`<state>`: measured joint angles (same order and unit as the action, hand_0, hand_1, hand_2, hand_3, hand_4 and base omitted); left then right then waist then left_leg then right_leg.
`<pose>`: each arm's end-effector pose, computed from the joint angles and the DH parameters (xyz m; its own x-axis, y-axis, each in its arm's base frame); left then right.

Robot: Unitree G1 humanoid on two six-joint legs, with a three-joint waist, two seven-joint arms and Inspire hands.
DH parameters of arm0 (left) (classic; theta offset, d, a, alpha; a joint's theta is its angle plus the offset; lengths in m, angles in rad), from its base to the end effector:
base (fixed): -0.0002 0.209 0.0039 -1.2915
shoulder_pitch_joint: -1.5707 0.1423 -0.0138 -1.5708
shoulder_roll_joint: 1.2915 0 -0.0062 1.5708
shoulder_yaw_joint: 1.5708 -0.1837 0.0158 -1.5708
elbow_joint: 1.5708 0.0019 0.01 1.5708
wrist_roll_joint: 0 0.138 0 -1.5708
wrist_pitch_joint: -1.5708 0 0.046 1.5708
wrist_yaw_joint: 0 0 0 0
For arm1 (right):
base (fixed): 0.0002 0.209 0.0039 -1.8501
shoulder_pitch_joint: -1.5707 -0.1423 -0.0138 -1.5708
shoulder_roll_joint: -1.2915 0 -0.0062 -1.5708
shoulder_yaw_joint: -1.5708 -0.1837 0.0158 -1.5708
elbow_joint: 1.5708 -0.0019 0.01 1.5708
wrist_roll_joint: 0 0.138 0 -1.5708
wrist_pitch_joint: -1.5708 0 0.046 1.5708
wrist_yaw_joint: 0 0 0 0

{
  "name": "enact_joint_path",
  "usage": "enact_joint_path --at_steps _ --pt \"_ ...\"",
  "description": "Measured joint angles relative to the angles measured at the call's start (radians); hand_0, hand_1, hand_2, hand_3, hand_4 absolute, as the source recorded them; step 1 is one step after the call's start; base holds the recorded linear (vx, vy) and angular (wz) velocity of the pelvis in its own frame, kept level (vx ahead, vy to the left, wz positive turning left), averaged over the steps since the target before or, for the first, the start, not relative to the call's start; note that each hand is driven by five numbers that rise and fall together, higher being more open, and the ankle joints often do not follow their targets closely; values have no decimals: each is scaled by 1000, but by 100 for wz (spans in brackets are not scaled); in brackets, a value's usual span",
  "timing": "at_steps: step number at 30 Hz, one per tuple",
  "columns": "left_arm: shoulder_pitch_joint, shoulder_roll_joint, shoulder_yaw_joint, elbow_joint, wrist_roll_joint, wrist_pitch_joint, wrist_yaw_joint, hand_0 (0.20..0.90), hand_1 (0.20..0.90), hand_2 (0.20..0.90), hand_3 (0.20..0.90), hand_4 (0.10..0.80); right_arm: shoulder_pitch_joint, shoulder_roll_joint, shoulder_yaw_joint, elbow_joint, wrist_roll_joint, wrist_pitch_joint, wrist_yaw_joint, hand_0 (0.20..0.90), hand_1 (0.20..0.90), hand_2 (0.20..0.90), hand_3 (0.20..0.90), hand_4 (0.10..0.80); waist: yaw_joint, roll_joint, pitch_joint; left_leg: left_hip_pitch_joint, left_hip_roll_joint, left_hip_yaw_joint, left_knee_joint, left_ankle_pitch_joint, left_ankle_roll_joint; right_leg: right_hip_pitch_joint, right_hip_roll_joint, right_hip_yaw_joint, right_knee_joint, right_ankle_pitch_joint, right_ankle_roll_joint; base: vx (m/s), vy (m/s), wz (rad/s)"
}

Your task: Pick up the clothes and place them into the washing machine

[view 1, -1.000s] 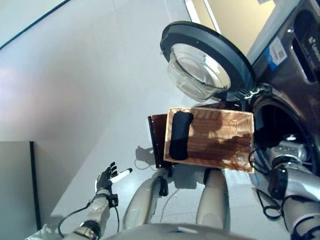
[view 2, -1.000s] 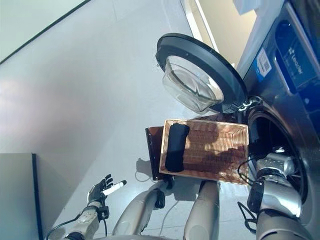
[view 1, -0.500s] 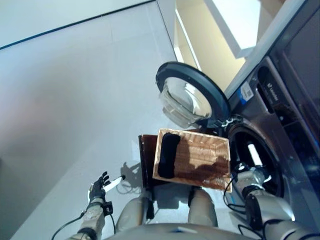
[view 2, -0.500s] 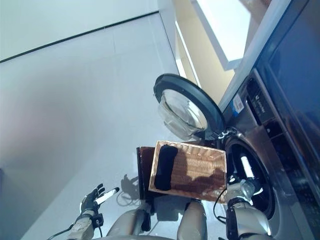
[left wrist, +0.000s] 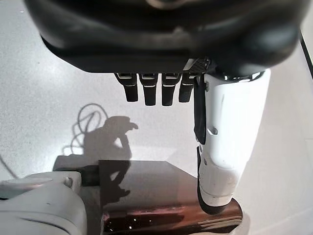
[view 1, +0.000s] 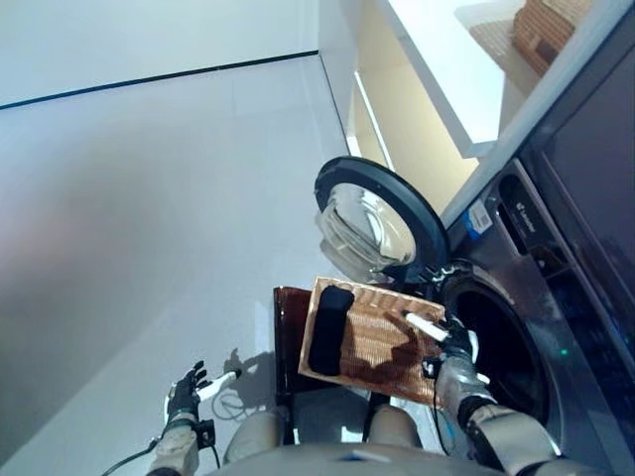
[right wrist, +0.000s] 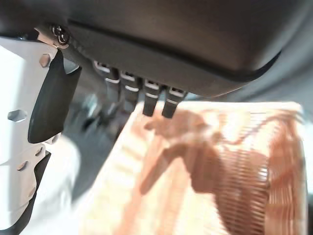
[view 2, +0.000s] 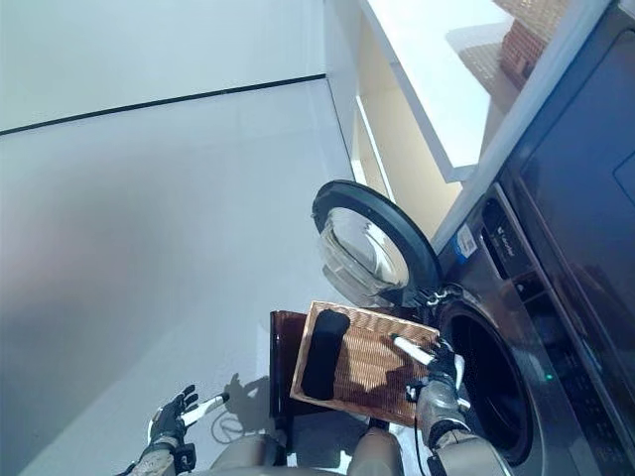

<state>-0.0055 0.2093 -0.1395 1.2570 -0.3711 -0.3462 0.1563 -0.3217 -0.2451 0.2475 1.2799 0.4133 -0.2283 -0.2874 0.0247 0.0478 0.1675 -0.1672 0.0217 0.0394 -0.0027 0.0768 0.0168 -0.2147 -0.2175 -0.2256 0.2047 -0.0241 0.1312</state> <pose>0.0823 0.2172 -0.1110 0.5666 0.3524 -0.7448 -0.3027 0.9297 0.2096 0.1854 -0.2122 -0.0756 0.6796 -0.4049 -0.6117 0.2988 0.9143 -0.2733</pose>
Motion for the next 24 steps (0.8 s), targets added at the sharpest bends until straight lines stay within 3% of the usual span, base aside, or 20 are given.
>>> enact_joint_path --at_steps 11,24 --pt "-2 1 -17 -5 10 0 22 900 900 900 900 800 -41 72 39 73 -132 49 -32 900 900 900 900 800 49 5 8 -37 -5 -50 14 10 -4 3 -6 -53 4 -9 -7 -44 8 14" --pt "-73 0 -77 -52 -3 -1 27 900 900 900 900 800 -157 99 66 76 -128 53 -90 900 900 900 900 800 55 36 157 -144 -14 -62 88 6 -12 -113 -39 -57 133 -45 -24 -70 39 7"
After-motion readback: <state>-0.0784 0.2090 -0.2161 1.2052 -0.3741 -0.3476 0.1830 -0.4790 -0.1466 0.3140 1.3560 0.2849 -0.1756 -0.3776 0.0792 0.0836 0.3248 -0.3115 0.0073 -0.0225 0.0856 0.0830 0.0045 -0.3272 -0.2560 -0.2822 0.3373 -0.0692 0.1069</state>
